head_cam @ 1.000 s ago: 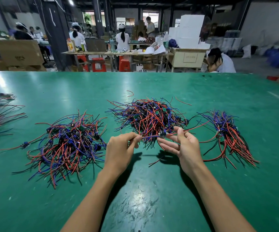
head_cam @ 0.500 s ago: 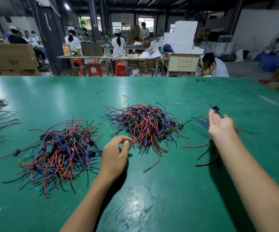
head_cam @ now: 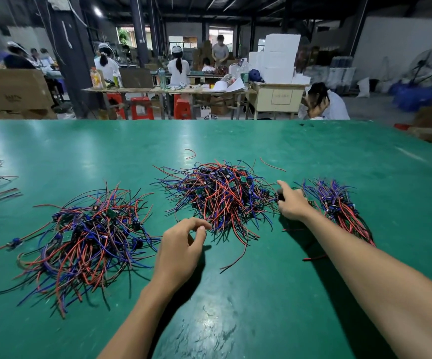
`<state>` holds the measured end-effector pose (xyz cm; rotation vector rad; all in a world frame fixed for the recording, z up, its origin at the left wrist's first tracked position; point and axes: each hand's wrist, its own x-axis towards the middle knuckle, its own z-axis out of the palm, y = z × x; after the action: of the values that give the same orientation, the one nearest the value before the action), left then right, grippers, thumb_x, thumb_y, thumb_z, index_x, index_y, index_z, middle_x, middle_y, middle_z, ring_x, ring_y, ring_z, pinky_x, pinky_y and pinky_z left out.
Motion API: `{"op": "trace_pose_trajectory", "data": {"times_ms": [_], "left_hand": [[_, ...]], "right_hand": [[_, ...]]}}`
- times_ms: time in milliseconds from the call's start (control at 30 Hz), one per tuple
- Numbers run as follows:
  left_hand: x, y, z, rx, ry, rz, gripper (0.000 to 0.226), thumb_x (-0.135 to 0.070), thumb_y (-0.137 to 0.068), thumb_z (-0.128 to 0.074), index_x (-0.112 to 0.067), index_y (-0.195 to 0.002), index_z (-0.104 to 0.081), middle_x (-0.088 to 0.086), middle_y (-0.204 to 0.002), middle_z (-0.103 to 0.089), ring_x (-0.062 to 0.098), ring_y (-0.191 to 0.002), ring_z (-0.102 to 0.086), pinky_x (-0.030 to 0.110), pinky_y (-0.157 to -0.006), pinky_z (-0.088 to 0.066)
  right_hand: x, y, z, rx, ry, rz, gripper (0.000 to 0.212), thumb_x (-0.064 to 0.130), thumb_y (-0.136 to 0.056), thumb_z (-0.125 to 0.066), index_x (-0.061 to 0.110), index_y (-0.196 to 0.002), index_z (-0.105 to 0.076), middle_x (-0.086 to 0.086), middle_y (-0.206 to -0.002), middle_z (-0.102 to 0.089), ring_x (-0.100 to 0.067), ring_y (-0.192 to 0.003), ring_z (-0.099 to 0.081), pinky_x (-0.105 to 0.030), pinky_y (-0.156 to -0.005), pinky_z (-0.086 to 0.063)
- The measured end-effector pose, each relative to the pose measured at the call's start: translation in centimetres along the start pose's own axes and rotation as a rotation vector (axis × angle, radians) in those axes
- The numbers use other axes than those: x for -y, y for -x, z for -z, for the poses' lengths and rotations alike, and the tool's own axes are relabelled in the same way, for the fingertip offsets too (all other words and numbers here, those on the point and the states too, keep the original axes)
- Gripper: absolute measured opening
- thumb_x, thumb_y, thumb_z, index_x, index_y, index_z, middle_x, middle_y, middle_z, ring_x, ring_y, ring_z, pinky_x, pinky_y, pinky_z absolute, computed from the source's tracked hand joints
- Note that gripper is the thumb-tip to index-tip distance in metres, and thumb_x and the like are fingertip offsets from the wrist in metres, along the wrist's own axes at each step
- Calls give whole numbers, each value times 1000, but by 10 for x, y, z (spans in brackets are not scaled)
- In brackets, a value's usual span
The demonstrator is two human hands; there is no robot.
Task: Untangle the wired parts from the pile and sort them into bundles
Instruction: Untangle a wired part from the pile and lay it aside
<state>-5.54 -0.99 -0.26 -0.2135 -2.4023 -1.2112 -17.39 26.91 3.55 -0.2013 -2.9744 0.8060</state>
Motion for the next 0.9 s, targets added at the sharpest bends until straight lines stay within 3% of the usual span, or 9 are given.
{"op": "trace_pose_trajectory", "data": {"times_ms": [67, 200, 300, 400, 533, 667, 733, 800, 900], "left_hand": [[-1, 0, 1, 2, 15, 0, 16, -21, -96, -62, -32, -91, -73, -20, -91, -71, 10, -66, -63, 31, -62, -52], [-4, -1, 2, -12, 26, -19, 18, -18, -96, -63, -32, -89, -73, -21, -90, -71, 7, -68, -62, 26, -64, -49], [-8, 1, 2, 6, 12, -31, 18, -19, -95, -63, -34, -88, -72, -21, -89, -70, 14, -60, -58, 27, -62, -48], [-9, 2, 2, 16, -4, -40, 17, -20, -95, -63, -32, -89, -73, -21, -90, -70, 15, -60, -57, 26, -61, -47], [-10, 2, 2, 22, -10, -40, 16, -21, -96, -62, -31, -92, -73, -21, -91, -70, 14, -59, -57, 25, -60, -46], [-17, 3, 4, 16, 1, -39, 16, -22, -96, -62, -31, -91, -74, -20, -88, -71, 12, -60, -58, 28, -59, -49], [-23, 4, 4, 28, 147, -6, 16, -27, -96, -62, -29, -91, -77, -15, -82, -73, 7, -58, -57, 28, -56, -48], [-32, 3, 5, 100, 436, 127, 25, -37, -98, -60, -22, -96, -80, -4, -81, -75, 8, -55, -54, 23, -51, -44], [-45, 1, 10, 268, 810, 363, 52, -49, -95, -48, -6, -106, -75, 8, -92, -76, 14, -59, -54, 22, -53, -42]], "right_hand": [[-9, -9, -7, -20, 134, 57, 53, 10, -103, -50, 19, -154, -40, -21, -145, -49, -37, -137, -35, -45, -110, -32], [-19, -7, -10, -92, 59, 150, 40, 22, -97, -67, 9, -134, -64, -18, -123, -65, -34, -120, -56, -40, -103, -44], [-21, 4, -2, -159, 14, 227, 30, 31, -91, -75, 17, -118, -75, -10, -109, -72, -31, -110, -61, -40, -96, -48], [-13, 17, 13, -260, -151, 292, 23, 35, -86, -79, 23, -106, -78, -3, -101, -76, -22, -100, -67, -39, -94, -51], [8, 33, 36, -119, -514, 323, 18, 24, -86, -79, 19, -104, -75, -7, -90, -77, -15, -83, -71, -37, -88, -55], [34, 59, 39, -196, -654, 418, 14, 28, -85, -82, 25, -97, -77, -5, -80, -75, -11, -69, -62, -39, -74, -55], [47, 76, 25, -259, -680, 481, 15, 28, -83, -84, 26, -97, -77, 6, -75, -73, -3, -62, -56, -24, -62, -47], [59, 97, 8, -328, -644, 601, 19, 26, -83, -85, 26, -100, -77, 9, -78, -73, 3, -57, -52, -11, -57, -37], [73, 127, -20, -439, -475, 873, 19, 25, -89, -79, 19, -108, -77, 7, -95, -73, 2, -77, -63, -17, -70, -48]]}}
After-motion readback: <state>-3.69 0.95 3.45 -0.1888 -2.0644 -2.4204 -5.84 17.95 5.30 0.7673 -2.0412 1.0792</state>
